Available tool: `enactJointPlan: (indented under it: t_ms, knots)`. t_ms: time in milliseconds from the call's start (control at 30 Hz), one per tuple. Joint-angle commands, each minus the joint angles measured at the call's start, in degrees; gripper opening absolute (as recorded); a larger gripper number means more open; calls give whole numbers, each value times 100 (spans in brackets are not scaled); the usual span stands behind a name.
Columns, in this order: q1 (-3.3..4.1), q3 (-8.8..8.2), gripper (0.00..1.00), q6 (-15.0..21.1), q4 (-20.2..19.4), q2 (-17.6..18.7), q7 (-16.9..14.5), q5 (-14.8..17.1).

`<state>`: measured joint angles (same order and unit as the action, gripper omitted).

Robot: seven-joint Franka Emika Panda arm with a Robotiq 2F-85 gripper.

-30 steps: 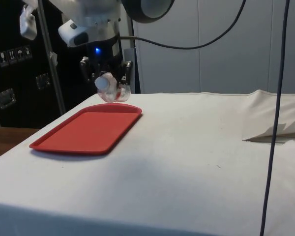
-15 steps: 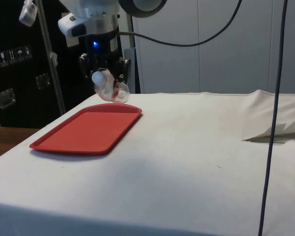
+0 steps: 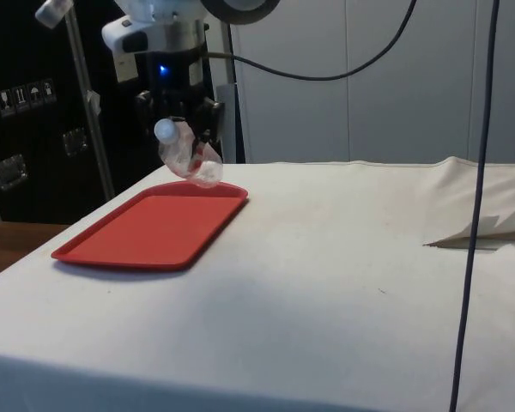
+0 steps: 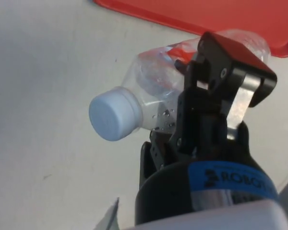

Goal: Place the bottle upright on the tray.

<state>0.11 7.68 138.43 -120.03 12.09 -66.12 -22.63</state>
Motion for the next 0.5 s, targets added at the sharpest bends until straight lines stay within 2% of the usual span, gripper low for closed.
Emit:
enactJointPlan:
  t_ms: [0, 200, 233, 267, 467]
  knots:
    - [-34, 11, 0, 92, 23, 29, -115, 155]
    - [-40, -63, 0, 132, 92, 29, -395, 539]
    - [0, -92, 0, 109, 63, 6, -298, 447]
    - [-40, -80, 0, 126, 109, 23, -447, 602]
    - [-40, -172, 0, 80, 218, 0, -762, 963]
